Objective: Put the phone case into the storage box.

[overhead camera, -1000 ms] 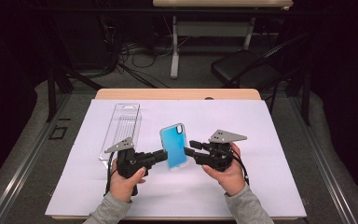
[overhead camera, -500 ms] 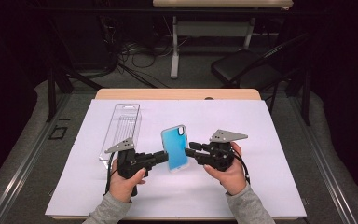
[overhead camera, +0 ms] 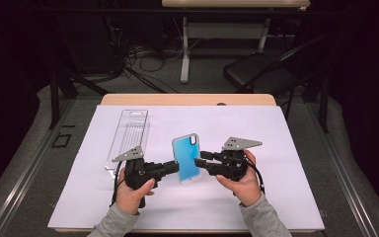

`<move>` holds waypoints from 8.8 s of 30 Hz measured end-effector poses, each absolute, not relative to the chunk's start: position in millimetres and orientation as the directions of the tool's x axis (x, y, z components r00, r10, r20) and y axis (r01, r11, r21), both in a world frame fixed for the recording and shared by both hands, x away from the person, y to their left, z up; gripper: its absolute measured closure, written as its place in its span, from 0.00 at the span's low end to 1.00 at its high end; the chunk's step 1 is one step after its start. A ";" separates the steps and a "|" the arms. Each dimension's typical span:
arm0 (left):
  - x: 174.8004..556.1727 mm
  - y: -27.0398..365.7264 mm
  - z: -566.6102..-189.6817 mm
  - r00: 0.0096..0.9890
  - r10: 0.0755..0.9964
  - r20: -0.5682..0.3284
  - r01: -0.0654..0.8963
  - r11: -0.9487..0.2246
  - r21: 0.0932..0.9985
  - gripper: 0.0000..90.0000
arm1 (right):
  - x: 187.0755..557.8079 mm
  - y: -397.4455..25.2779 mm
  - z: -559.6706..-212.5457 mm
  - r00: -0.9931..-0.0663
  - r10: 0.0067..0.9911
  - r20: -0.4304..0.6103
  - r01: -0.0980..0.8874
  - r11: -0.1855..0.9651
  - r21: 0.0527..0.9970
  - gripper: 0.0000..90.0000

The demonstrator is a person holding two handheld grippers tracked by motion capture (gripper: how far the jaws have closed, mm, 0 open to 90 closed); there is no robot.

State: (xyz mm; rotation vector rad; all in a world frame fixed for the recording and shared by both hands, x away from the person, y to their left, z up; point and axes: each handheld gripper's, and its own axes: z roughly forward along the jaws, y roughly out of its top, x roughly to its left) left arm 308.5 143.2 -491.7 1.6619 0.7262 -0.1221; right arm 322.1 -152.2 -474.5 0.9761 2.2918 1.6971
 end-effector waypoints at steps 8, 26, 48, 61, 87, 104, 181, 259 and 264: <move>308.6 143.2 -491.1 0.804 0.380 -0.457 0.514 -0.058 0.856 0.91 | 322.5 -153.4 -474.0 -0.798 0.537 0.273 0.413 0.158 0.897 0.67; 307.9 141.6 -490.8 0.814 0.366 -0.451 0.508 -0.072 0.858 0.91 | 322.7 -153.9 -474.2 -0.812 0.515 0.274 0.411 0.171 0.896 0.74; 307.3 141.2 -489.9 0.821 0.352 -0.450 0.506 -0.081 0.859 0.91 | 325.7 -159.7 -474.7 -0.822 0.489 0.292 0.420 0.174 0.891 0.85; 308.1 142.4 -490.3 0.820 0.353 -0.450 0.506 -0.082 0.859 0.91 | 326.4 -162.2 -474.9 -0.824 0.482 0.298 0.421 0.169 0.891 0.90; 307.6 141.8 -489.9 0.823 0.353 -0.445 0.502 -0.083 0.861 0.91 | 328.7 -166.8 -476.9 -0.831 0.451 0.326 0.431 0.152 0.889 0.93; 307.3 142.0 -489.8 0.822 0.353 -0.446 0.501 -0.076 0.862 0.91 | 328.5 -167.3 -477.5 -0.828 0.450 0.335 0.434 0.136 0.890 0.93; 309.7 148.8 -490.1 0.770 0.496 -0.401 0.474 -0.023 0.880 0.65 | 300.5 -147.7 -460.1 -0.540 0.836 -0.093 0.261 0.272 0.926 0.93; 364.3 97.9 -461.3 0.600 0.735 -0.316 0.405 0.062 0.912 0.83 | 310.1 -102.4 -464.1 -0.321 0.933 -0.164 0.254 0.251 0.934 0.93; 365.9 97.8 -462.6 0.597 0.734 -0.324 0.414 0.063 0.908 0.84 | 309.8 -102.2 -465.1 -0.323 0.932 -0.164 0.250 0.251 0.935 0.93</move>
